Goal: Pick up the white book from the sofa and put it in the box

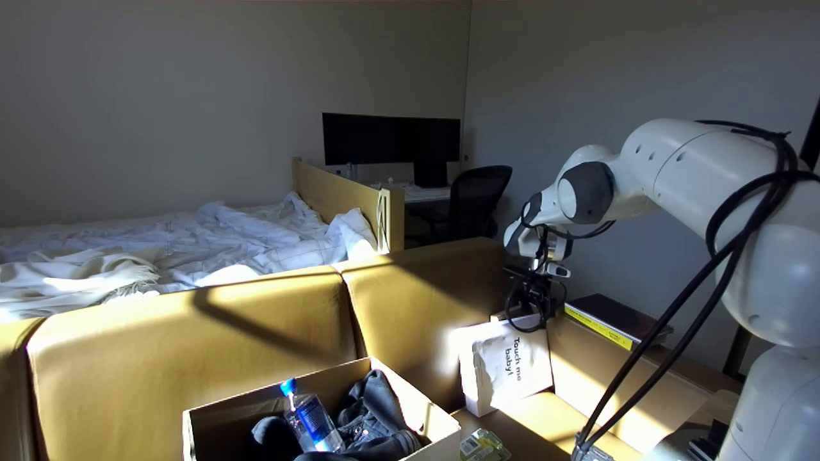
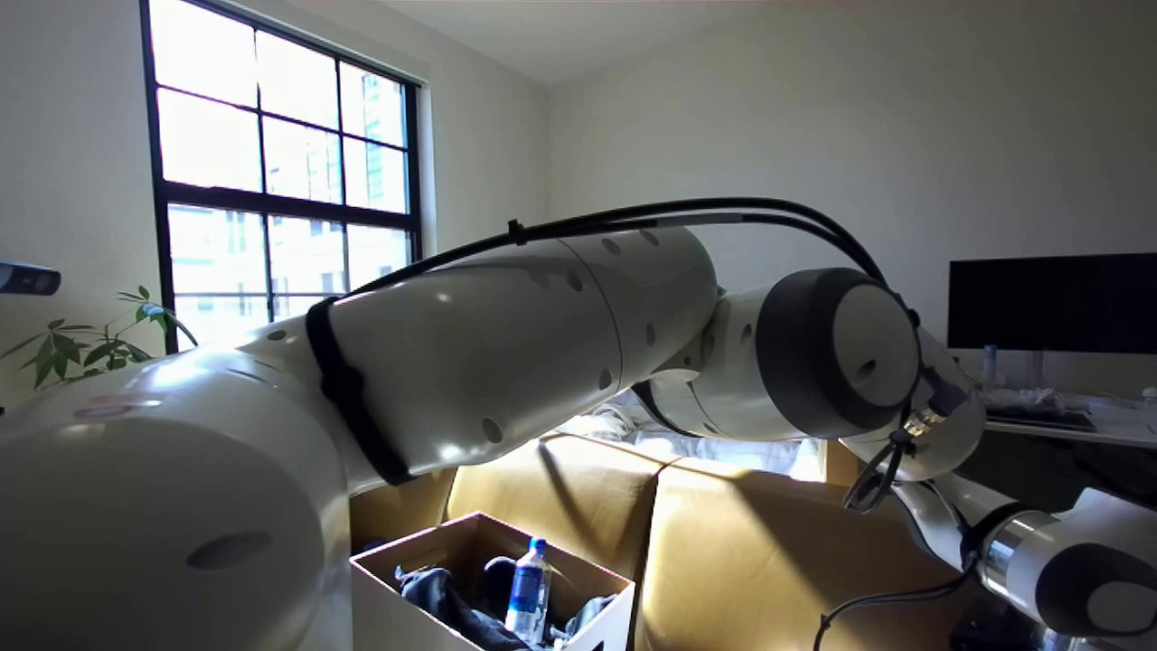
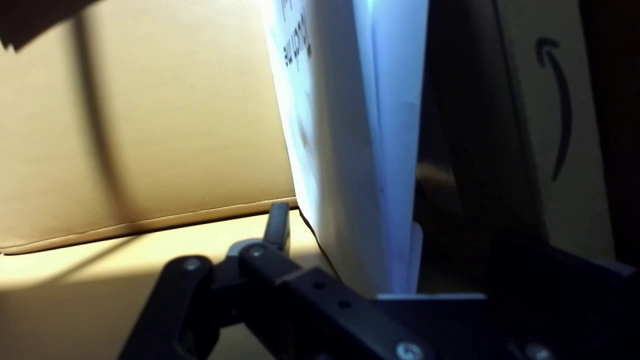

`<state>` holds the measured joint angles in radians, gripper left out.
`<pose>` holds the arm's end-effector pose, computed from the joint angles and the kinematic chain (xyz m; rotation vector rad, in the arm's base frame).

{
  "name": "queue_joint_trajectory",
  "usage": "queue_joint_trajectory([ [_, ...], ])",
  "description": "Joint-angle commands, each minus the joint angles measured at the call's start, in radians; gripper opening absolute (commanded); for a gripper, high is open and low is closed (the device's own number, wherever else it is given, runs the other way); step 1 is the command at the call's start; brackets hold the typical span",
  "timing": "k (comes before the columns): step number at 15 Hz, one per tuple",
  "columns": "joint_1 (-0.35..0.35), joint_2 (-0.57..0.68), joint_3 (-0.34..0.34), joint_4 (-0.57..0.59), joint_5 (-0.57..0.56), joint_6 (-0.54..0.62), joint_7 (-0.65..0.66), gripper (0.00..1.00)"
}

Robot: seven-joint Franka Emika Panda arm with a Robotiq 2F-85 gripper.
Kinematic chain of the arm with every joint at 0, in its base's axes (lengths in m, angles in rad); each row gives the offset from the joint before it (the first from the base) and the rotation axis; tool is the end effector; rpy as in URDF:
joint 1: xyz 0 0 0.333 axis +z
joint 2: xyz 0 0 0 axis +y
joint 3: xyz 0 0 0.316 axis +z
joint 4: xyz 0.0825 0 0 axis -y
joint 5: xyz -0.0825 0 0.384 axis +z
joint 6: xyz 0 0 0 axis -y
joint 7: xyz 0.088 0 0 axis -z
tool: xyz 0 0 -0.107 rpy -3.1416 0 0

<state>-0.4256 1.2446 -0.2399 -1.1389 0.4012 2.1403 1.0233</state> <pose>0.5994 -0.3930 0.0220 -1.9139 2.4283 0.3333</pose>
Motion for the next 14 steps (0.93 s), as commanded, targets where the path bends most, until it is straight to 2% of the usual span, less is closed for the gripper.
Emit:
queue_joint_trajectory([
  [1, 0.02, 0.022, -0.021, 0.014, -0.021, 0.012, 0.044, 0.75],
  [2, 0.027, 0.021, -0.033, 0.012, -0.033, 0.009, 0.054, 0.74],
  [12, 0.036, 0.075, -0.037, 0.109, -0.152, -0.058, 0.113, 0.08],
  [14, 0.028, 0.079, -0.03, 0.132, -0.165, -0.11, 0.1, 0.0],
])
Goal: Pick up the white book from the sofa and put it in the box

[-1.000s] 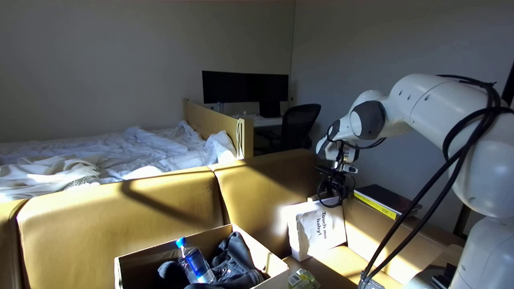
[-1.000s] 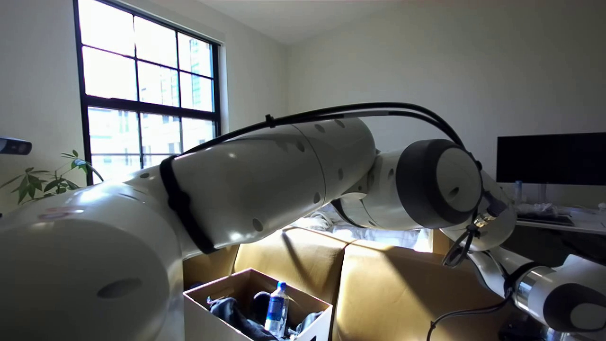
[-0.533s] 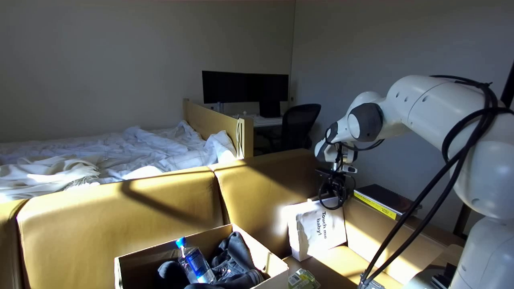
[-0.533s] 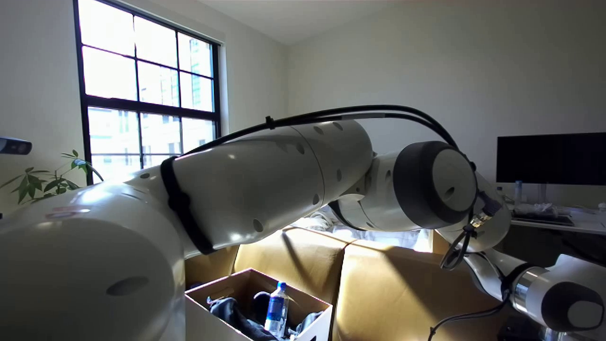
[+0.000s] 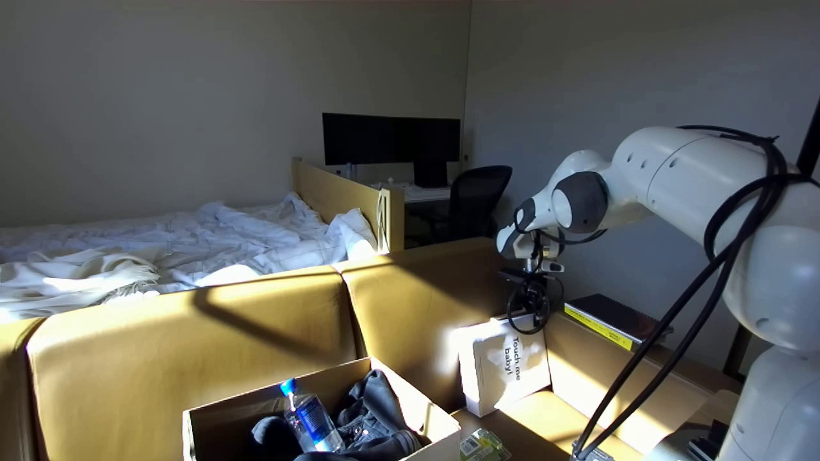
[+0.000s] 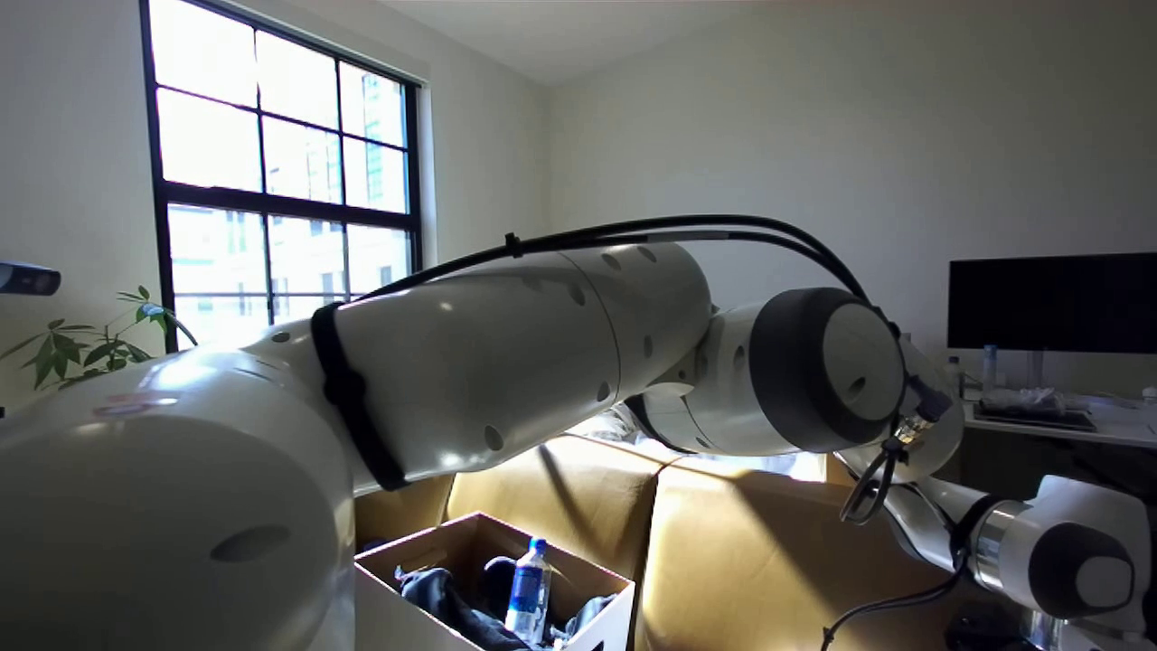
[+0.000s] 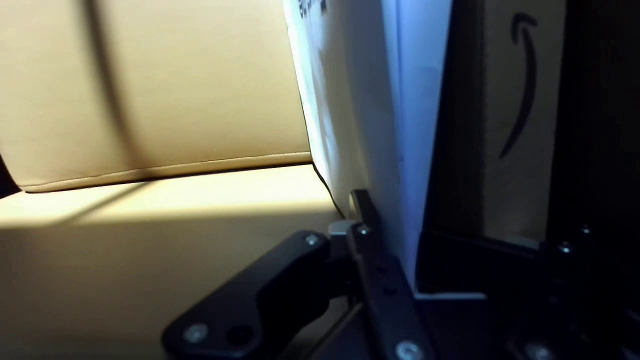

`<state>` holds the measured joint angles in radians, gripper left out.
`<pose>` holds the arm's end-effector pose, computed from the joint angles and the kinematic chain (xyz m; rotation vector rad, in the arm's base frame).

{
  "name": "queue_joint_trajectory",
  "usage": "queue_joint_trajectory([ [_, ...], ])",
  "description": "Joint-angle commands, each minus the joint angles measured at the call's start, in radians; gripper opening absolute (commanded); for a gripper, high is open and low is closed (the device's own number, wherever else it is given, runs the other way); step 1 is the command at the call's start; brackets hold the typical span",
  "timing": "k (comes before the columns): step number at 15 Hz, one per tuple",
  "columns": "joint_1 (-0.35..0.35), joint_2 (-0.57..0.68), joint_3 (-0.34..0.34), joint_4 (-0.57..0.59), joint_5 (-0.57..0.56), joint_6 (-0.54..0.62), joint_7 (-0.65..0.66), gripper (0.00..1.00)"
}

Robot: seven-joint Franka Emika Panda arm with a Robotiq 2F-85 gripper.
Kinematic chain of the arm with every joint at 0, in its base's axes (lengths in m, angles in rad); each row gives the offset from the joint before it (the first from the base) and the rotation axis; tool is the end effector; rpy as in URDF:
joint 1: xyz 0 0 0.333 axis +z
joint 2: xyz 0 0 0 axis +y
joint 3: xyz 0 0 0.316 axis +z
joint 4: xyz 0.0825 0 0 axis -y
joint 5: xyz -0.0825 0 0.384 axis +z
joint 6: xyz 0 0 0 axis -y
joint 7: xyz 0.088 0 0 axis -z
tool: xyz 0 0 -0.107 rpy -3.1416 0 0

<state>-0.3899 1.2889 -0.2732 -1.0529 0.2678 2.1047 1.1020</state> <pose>0.6150 -0.3888 0.0247 1.9261 -2.3298 -0.2688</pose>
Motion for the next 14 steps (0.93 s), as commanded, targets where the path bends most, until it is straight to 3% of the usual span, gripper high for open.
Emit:
queue_joint_trajectory([
  [1, -0.027, 0.032, 0.028, 0.063, -0.039, -0.17, -0.042, 0.0],
  [4, -0.057, 0.03, 0.041, 0.115, -0.046, -0.344, -0.088, 0.0],
  [7, -0.055, -0.042, 0.01, 0.066, -0.04, -0.483, -0.118, 0.0],
  [14, 0.059, -0.275, -0.136, -0.106, -0.114, -0.405, -0.075, 0.0],
])
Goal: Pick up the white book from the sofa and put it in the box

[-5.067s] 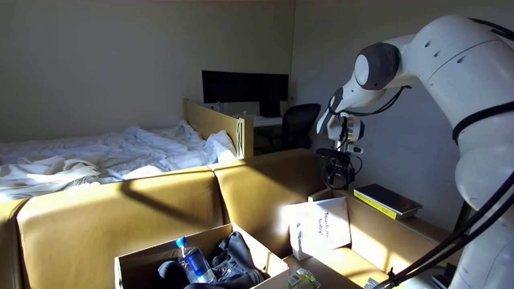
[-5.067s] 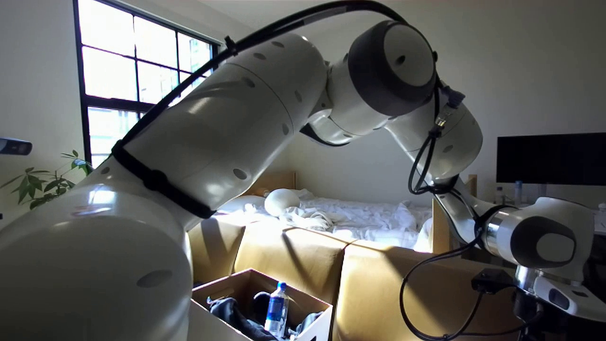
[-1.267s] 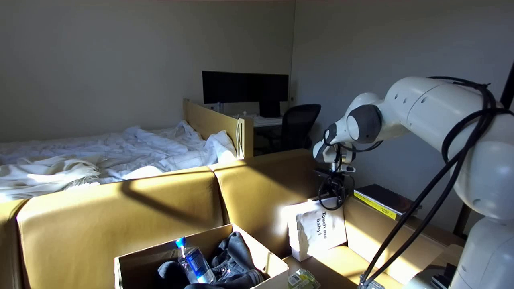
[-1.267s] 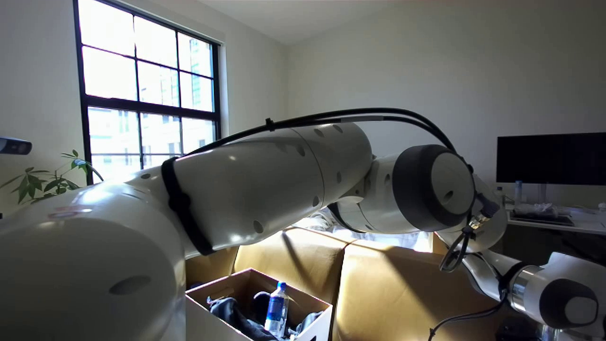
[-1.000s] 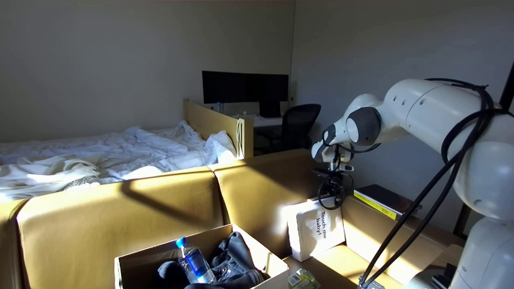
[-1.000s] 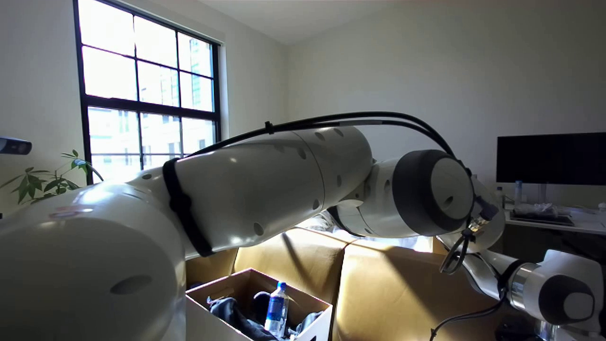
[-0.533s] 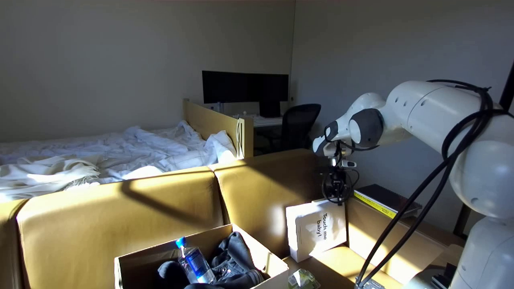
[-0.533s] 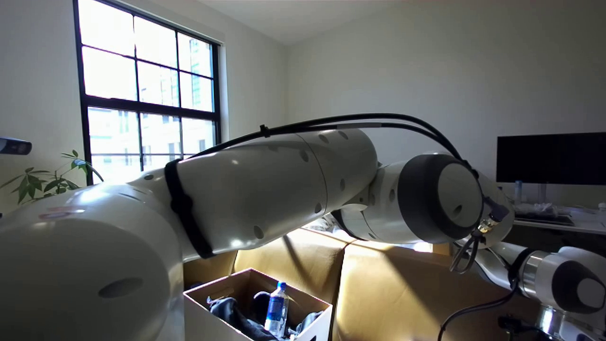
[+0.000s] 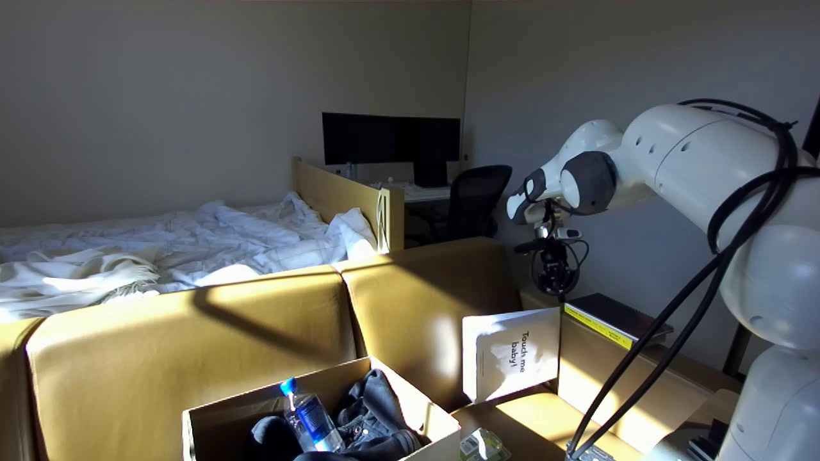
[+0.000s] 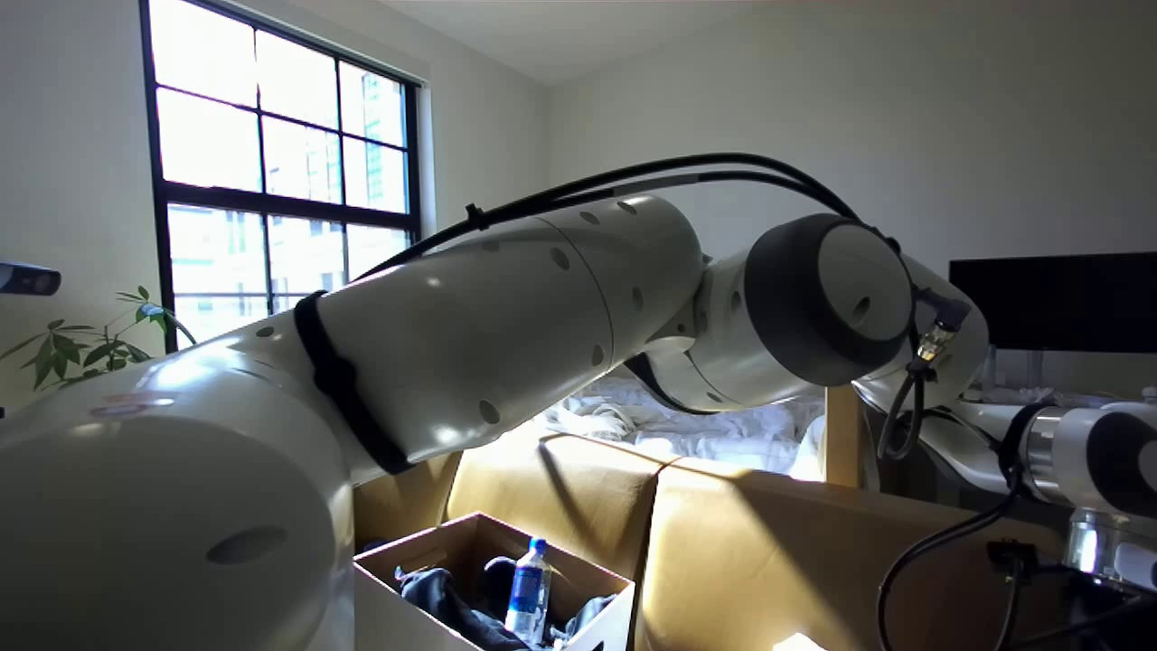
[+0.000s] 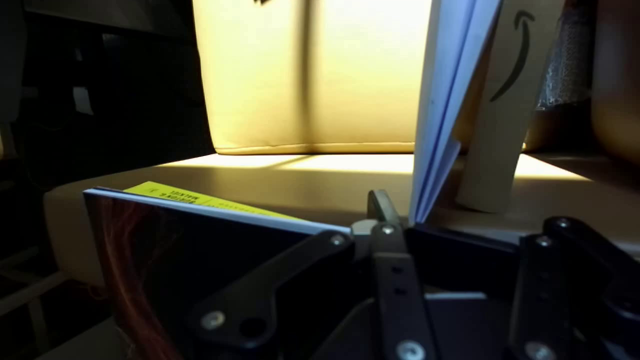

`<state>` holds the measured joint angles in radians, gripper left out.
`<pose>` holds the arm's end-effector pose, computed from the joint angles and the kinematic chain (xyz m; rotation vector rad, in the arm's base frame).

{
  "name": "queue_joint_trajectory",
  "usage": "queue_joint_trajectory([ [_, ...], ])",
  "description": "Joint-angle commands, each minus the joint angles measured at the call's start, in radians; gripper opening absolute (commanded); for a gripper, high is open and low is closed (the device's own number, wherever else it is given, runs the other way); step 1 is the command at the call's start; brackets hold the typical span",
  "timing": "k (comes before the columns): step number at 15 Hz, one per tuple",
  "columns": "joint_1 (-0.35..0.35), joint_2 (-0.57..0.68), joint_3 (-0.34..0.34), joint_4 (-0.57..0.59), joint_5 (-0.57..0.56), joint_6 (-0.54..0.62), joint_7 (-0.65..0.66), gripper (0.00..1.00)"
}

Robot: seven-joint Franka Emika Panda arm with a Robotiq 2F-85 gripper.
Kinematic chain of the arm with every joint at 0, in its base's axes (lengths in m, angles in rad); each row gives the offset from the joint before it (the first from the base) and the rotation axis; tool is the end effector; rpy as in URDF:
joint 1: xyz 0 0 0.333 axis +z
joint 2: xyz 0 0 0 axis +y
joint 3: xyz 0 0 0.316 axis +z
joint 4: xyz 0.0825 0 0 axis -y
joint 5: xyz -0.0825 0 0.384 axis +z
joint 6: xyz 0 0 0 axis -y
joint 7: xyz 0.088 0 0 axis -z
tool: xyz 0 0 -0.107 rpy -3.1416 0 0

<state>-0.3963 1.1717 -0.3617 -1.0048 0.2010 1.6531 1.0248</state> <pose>0.5852 -0.4150 0.1171 1.8502 -2.1436 -0.6259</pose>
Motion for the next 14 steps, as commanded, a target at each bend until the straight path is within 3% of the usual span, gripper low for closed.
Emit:
queue_joint_trajectory([
  [1, 0.088, -0.199, -0.065, -0.177, -0.065, 0.046, -0.011, 0.0],
  [5, 0.209, -0.38, -0.116, -0.308, -0.148, 0.069, -0.021, 0.0],
  [7, 0.24, -0.434, -0.097, -0.357, -0.14, 0.058, -0.055, 0.0],
  [8, 0.255, -0.441, -0.088, -0.386, -0.126, 0.086, -0.049, 0.25],
  [11, 0.278, -0.444, -0.045, -0.481, -0.084, 0.158, -0.066, 0.38],
  [12, 0.244, -0.437, 0.021, -0.503, -0.104, 0.192, -0.036, 0.45],
  [14, 0.236, -0.405, 0.058, -0.557, -0.085, 0.282, -0.028, 0.58],
])
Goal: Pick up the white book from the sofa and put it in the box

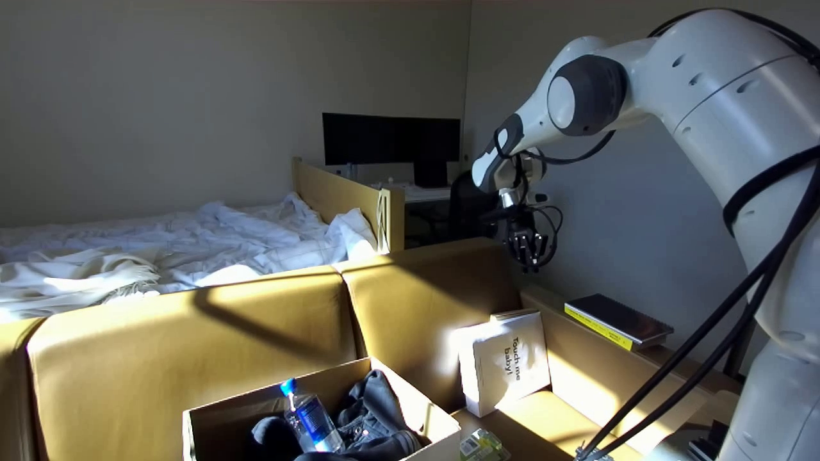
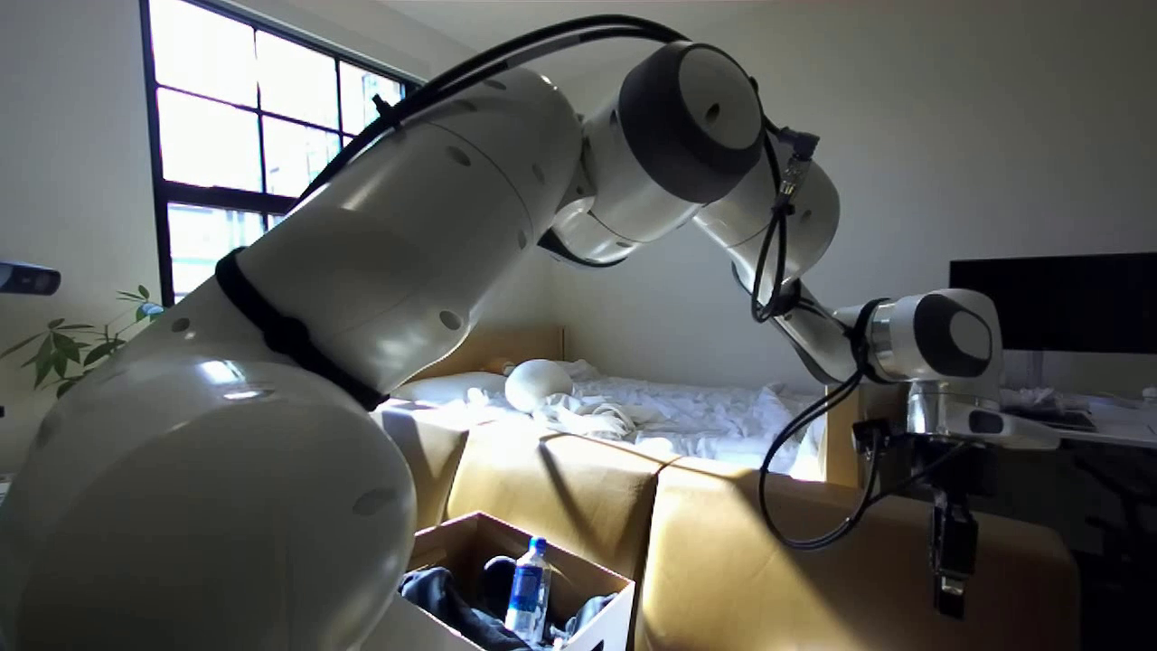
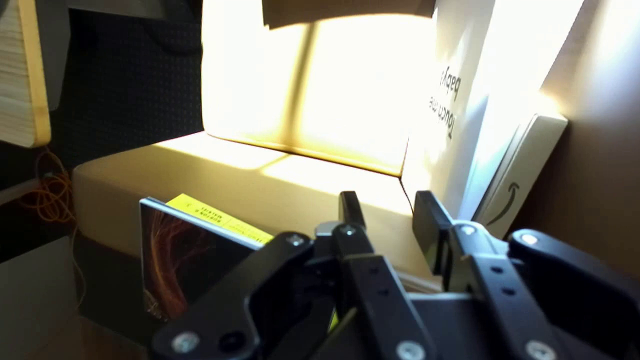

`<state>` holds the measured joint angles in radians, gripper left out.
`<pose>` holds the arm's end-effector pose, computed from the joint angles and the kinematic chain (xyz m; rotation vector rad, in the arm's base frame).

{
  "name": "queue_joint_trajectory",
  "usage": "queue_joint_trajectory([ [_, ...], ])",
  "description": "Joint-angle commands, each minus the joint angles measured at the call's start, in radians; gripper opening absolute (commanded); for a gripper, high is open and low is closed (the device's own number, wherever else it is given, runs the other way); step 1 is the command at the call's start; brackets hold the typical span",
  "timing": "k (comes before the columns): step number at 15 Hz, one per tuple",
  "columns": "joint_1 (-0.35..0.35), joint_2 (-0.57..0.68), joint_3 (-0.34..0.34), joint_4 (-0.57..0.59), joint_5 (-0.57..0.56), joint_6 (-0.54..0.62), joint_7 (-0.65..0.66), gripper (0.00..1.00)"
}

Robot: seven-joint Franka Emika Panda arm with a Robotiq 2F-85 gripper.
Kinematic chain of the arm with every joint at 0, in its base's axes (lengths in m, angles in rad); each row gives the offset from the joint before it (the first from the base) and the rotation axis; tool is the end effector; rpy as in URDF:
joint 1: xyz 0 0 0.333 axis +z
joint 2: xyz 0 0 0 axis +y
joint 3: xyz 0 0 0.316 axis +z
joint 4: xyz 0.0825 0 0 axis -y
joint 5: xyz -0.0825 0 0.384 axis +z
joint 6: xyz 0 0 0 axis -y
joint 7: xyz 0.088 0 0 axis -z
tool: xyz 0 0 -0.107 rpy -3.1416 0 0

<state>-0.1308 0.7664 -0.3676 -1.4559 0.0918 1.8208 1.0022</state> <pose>0.6161 -0.2823 0.2283 2.0934 -1.9295 -0.4244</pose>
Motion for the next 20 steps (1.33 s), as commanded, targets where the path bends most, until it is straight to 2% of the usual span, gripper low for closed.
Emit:
queue_joint_trajectory([
  [1, -0.036, 0.025, 0.081, -0.118, 0.036, 0.147, -0.001, 0.63],
  [4, -0.058, 0.099, 0.102, -0.117, 0.073, 0.233, 0.01, 0.82],
  [7, -0.106, 0.17, 0.101, -0.059, 0.138, 0.299, 0.03, 0.99],
  [13, -0.237, 0.236, 0.131, 0.068, 0.291, 0.364, 0.028, 1.0],
  [16, -0.258, 0.277, 0.144, 0.119, 0.277, 0.316, 0.013, 1.0],
  [20, -0.247, 0.338, 0.171, 0.162, 0.265, 0.274, 0.008, 1.0],
])
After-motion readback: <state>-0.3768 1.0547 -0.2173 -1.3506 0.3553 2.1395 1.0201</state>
